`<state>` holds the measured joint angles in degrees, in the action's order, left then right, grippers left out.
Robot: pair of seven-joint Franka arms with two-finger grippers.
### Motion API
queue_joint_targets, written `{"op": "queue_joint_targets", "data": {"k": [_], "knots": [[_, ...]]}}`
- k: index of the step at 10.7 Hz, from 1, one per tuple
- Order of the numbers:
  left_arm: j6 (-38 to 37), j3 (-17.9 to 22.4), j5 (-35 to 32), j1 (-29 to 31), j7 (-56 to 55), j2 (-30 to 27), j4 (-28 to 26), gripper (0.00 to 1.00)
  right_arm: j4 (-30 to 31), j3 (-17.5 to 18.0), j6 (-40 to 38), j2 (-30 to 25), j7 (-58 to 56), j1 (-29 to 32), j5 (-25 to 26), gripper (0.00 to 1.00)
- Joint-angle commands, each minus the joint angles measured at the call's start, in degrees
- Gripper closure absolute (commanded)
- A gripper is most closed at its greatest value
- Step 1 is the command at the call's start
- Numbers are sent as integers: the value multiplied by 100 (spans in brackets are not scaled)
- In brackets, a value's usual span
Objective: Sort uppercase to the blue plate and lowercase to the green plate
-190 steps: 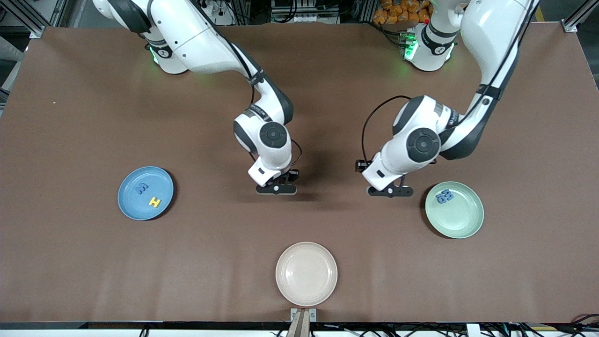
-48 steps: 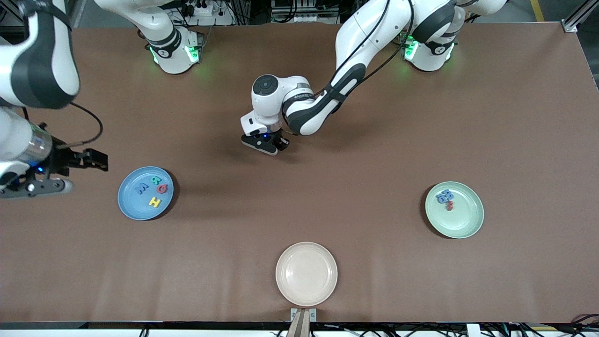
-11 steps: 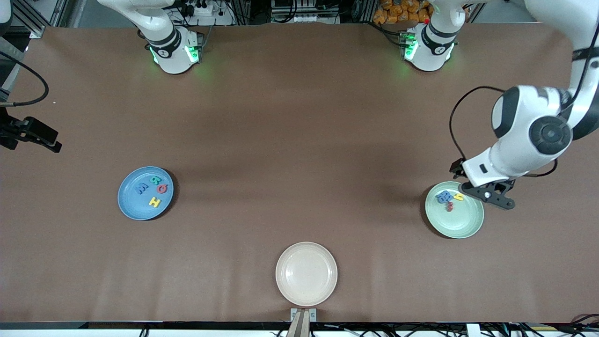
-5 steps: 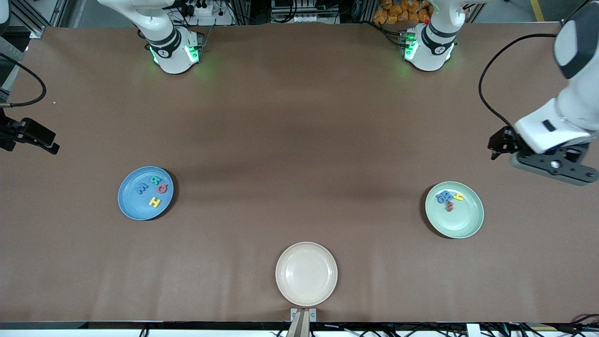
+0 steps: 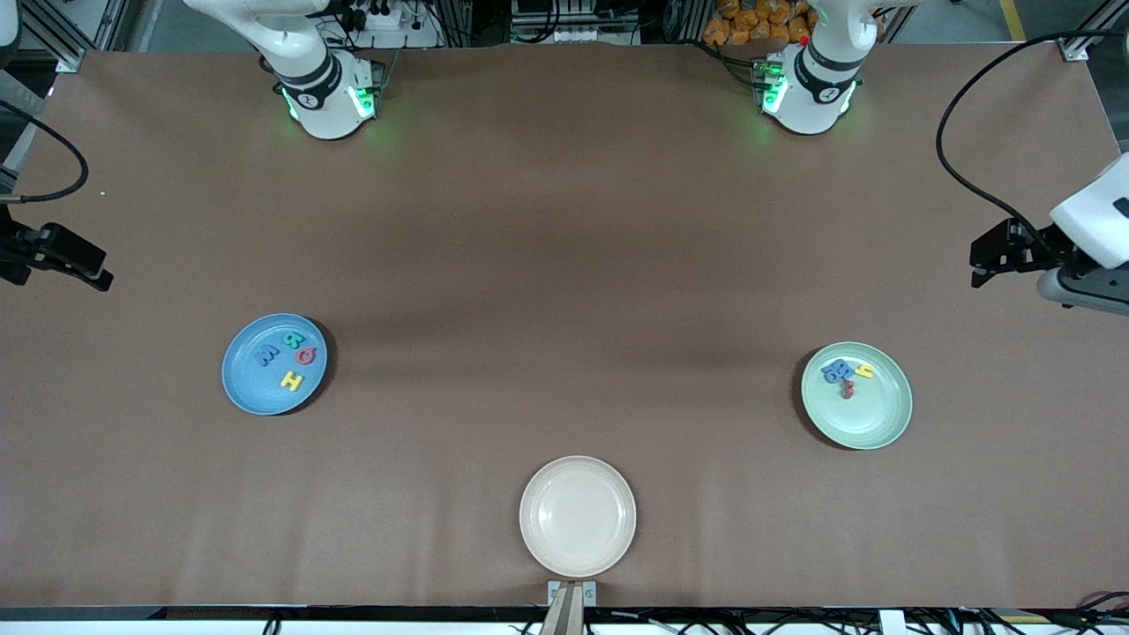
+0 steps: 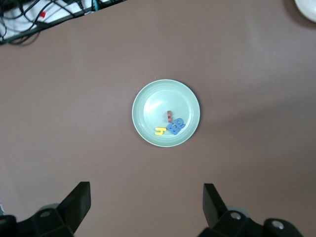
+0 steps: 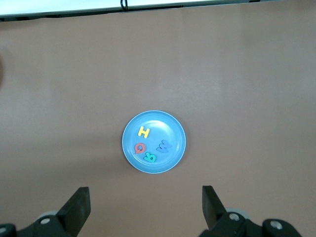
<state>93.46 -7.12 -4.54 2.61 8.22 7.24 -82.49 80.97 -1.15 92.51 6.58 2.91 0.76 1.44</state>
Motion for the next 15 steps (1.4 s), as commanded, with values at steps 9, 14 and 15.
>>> {"op": "queue_joint_targets", "data": {"k": [9, 14, 15], "knots": [[-442, 27, 683, 161, -1973, -908, -618, 0, 86, 88, 118, -34, 61, 82, -65, 0], [-540, -228, 683, 363, -2264, -1268, -908, 0, 86, 88, 170, -34, 52, 91, -65, 0], [-505, -228, 691, 372, -2264, -1356, -988, 0, 86, 88, 162, -34, 43, 91, -65, 0]]}}
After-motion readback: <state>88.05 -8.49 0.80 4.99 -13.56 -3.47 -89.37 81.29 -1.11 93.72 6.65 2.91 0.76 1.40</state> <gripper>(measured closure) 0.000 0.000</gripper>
